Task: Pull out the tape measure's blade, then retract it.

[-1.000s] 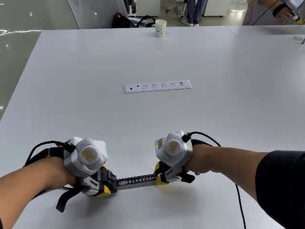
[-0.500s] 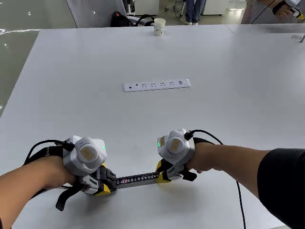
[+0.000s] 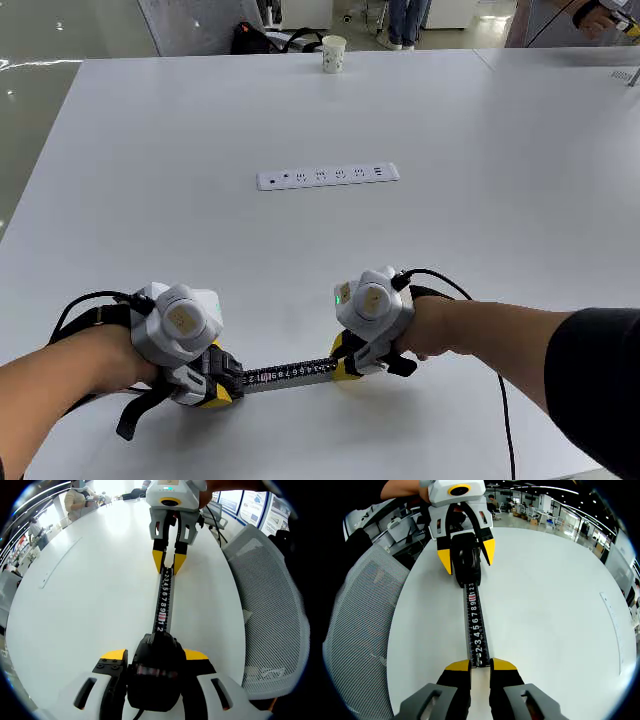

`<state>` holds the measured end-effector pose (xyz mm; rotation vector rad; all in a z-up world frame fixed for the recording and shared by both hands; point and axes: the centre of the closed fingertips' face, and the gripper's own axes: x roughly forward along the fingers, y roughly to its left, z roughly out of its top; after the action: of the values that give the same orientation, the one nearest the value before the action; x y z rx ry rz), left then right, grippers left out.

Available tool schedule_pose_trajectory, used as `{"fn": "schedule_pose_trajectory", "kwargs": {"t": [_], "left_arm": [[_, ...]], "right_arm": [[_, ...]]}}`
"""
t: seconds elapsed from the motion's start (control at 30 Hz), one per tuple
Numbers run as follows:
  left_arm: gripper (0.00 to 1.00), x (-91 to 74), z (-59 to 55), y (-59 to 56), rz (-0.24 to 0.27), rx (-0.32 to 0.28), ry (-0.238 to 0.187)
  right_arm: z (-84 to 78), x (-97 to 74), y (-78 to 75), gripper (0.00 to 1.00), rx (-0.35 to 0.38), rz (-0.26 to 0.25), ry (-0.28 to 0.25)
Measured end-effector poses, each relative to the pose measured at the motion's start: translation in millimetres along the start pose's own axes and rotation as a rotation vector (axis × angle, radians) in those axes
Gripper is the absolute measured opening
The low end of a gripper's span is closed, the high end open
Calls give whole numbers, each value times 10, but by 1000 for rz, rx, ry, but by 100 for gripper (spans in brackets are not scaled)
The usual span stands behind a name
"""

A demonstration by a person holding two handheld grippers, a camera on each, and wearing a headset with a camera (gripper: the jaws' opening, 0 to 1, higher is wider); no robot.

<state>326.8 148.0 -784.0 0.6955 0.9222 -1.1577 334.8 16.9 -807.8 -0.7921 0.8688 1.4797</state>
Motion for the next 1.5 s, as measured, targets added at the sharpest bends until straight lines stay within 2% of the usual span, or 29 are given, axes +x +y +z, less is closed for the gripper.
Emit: {"fn": "schedule_pose_trajectory", "kwargs": {"t": [1.5], "left_arm": [[37, 6, 3, 7, 0, -3, -4]], "right_arm": [[-183, -104, -13, 9, 28, -9, 10]]}}
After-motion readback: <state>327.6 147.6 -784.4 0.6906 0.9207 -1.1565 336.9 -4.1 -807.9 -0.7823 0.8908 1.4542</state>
